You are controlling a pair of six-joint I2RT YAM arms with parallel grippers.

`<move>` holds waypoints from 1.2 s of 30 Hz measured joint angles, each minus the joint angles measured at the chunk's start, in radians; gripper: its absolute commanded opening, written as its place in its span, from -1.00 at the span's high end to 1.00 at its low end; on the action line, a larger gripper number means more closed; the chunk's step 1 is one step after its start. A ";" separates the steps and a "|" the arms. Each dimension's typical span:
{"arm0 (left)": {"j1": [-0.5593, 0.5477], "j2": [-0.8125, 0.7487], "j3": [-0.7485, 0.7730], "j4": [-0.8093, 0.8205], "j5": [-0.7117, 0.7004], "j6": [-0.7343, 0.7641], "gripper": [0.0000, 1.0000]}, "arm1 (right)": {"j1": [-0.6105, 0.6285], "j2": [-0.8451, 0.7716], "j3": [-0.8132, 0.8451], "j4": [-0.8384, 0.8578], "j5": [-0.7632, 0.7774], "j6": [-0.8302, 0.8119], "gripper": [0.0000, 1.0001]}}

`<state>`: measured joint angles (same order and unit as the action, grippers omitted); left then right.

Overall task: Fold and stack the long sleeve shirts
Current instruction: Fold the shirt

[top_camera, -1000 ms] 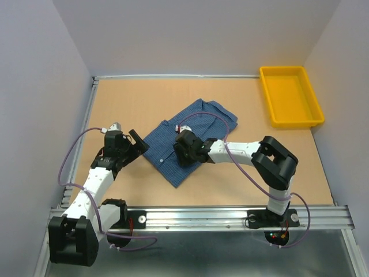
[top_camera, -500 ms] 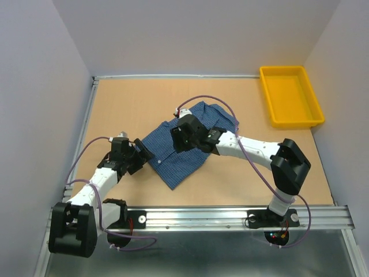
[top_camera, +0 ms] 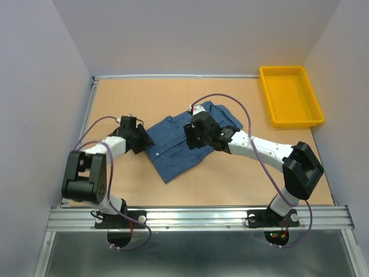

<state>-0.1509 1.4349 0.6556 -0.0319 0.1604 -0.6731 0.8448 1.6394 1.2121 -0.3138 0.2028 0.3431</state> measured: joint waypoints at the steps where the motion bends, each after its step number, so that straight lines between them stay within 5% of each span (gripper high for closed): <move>1: 0.000 0.040 0.042 -0.010 -0.011 0.016 -0.19 | 0.000 -0.001 -0.010 -0.001 0.000 0.000 -0.15; 9: 0.000 0.325 0.384 -0.050 -0.050 0.143 -0.33 | 0.000 -0.001 -0.028 -0.016 0.005 -0.014 -0.15; 11: 0.000 0.312 0.391 -0.059 -0.049 0.159 -0.60 | -0.006 -0.001 -0.028 -0.016 0.010 -0.019 -0.15; 18: 0.000 0.036 0.199 -0.053 0.013 0.156 -0.78 | -0.051 -0.004 -0.027 -0.016 -0.017 -0.022 -0.28; 22: 0.000 -0.108 0.017 -0.006 0.078 0.107 -0.49 | -0.079 -0.024 -0.026 -0.017 -0.030 -0.018 -0.44; 29: -0.006 -0.076 -0.092 0.054 0.137 0.052 -0.08 | -0.126 -0.039 0.004 -0.019 -0.048 -0.006 -0.40; 36: -0.007 -0.038 -0.092 0.100 0.162 0.038 -0.08 | -0.166 0.032 0.084 -0.013 -0.088 0.014 -0.28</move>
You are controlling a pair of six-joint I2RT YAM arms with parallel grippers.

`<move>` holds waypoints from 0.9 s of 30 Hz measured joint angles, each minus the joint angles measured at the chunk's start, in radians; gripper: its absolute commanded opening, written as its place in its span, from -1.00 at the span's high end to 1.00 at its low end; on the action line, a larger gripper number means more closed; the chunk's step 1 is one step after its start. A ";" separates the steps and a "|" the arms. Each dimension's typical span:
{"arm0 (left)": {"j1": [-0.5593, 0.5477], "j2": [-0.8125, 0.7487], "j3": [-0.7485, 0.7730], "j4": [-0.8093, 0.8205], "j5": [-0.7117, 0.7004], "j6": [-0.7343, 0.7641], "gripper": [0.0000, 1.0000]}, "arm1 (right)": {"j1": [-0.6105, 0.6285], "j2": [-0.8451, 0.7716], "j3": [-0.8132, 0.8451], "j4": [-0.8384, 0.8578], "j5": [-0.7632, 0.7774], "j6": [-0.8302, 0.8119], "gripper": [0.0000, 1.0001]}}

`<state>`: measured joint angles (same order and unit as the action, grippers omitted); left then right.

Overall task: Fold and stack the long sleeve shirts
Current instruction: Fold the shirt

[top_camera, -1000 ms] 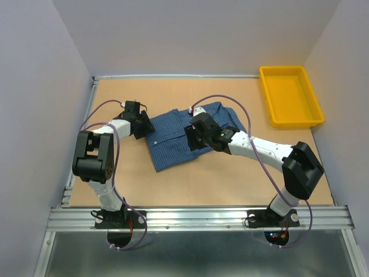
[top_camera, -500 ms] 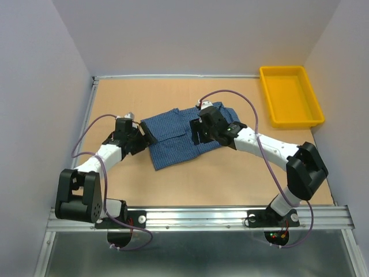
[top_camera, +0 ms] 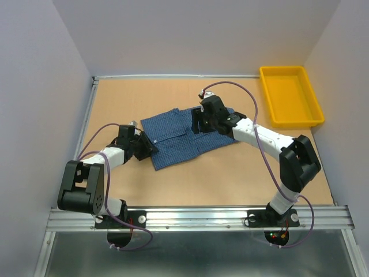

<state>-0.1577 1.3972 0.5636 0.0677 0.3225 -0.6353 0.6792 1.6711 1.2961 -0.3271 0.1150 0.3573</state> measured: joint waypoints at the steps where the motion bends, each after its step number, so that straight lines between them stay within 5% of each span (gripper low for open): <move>1: 0.000 0.002 0.000 0.003 0.002 0.000 -0.08 | -0.004 0.024 0.006 0.002 -0.005 0.002 -0.27; 5: 0.000 0.013 0.002 0.019 0.014 -0.002 -0.04 | -0.005 0.082 0.022 0.011 -0.034 0.013 -0.22; 9: 0.000 0.021 0.003 0.023 0.019 0.002 0.34 | -0.006 0.137 0.039 0.031 -0.061 0.021 -0.06; 18: 0.000 0.018 0.004 -0.023 0.029 0.040 0.52 | -0.006 0.285 0.117 0.101 -0.113 0.069 0.68; 27: 0.000 -0.054 0.012 -0.117 0.026 0.074 0.83 | -0.006 0.380 0.178 0.139 -0.143 0.112 0.71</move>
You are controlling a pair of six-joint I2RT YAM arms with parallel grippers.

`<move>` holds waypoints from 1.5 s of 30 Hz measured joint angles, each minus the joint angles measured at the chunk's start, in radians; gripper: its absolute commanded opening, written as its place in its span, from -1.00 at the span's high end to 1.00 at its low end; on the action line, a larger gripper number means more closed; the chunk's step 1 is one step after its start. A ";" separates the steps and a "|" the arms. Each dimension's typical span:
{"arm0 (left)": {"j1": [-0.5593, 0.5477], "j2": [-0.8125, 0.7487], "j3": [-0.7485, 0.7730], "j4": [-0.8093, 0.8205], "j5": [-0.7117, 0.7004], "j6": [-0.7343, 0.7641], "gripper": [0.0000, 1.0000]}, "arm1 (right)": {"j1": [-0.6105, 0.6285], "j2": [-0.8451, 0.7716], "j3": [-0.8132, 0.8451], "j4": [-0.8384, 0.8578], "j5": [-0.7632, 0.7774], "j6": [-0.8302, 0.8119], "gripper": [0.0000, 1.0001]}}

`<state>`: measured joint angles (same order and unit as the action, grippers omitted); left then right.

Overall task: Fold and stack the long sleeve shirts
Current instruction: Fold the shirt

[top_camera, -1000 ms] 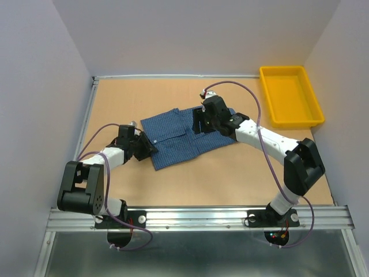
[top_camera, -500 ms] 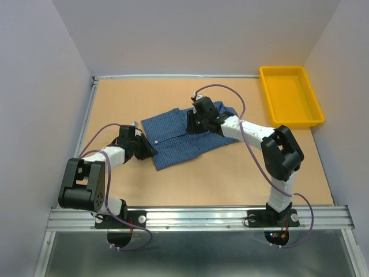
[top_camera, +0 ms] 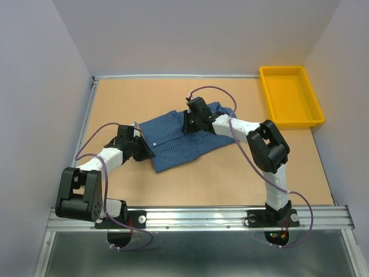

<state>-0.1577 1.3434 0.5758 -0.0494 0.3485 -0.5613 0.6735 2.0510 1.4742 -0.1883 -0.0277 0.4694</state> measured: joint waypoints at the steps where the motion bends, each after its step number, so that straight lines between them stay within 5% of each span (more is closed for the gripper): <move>1: 0.000 -0.003 0.003 -0.011 -0.001 0.002 0.91 | 0.000 0.008 0.007 0.006 -0.005 0.003 0.71; 13: 0.000 -0.077 0.152 -0.227 -0.076 0.082 1.00 | 0.003 0.068 0.002 0.076 -0.097 0.076 0.78; 20: -0.003 -0.108 0.365 -0.388 -0.142 0.172 0.99 | 0.068 0.099 -0.004 0.142 -0.170 0.201 0.76; 29: -0.015 -0.135 0.533 -0.472 -0.064 0.301 0.99 | 0.164 0.200 0.029 0.305 -0.285 0.413 0.73; 39: -0.255 -0.043 0.581 -0.495 -0.001 0.391 0.99 | 0.171 0.256 0.047 0.473 -0.310 0.544 0.62; 45: -0.289 -0.043 0.579 -0.509 0.020 0.422 0.99 | 0.172 0.255 0.007 0.541 -0.309 0.563 0.53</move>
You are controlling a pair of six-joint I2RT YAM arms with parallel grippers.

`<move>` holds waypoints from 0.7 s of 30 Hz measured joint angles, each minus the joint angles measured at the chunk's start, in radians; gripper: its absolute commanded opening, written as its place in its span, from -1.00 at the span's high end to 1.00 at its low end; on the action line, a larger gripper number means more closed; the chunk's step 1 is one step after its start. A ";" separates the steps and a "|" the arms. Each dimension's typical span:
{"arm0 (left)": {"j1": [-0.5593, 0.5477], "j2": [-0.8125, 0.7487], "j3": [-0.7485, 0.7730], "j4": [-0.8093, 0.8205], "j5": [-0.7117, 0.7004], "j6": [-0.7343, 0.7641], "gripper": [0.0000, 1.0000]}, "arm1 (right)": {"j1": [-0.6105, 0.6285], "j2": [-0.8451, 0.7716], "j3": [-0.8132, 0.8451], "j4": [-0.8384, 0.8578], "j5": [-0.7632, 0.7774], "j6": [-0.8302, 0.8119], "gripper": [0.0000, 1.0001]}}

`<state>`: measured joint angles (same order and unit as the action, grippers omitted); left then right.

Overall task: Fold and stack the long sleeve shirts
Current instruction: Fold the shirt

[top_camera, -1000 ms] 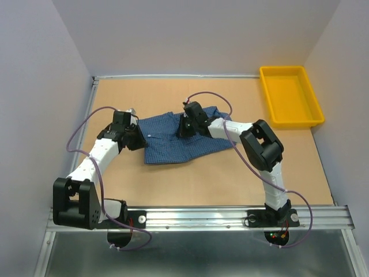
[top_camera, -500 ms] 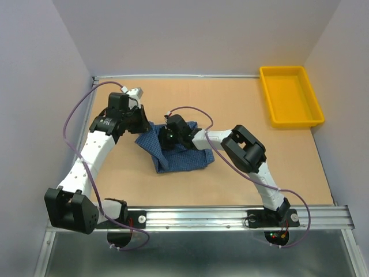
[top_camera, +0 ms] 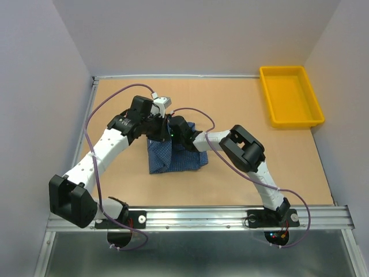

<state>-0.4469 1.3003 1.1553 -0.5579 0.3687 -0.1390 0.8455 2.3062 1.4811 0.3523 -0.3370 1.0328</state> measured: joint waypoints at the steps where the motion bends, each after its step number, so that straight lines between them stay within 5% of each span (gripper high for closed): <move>1: -0.003 0.000 0.000 -0.005 0.005 0.005 0.99 | 0.000 0.000 -0.001 0.003 0.000 0.004 0.46; 12: -0.018 0.070 0.007 -0.058 0.001 0.031 1.00 | -0.016 -0.074 -0.113 0.031 0.072 -0.017 0.35; 21: -0.018 0.130 0.093 -0.104 -0.010 0.066 1.00 | -0.151 -0.227 -0.252 0.022 0.052 -0.054 0.30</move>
<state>-0.4644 1.4303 1.2480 -0.6617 0.3588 -0.0734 0.6945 2.0792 1.2293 0.3740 -0.2848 0.9791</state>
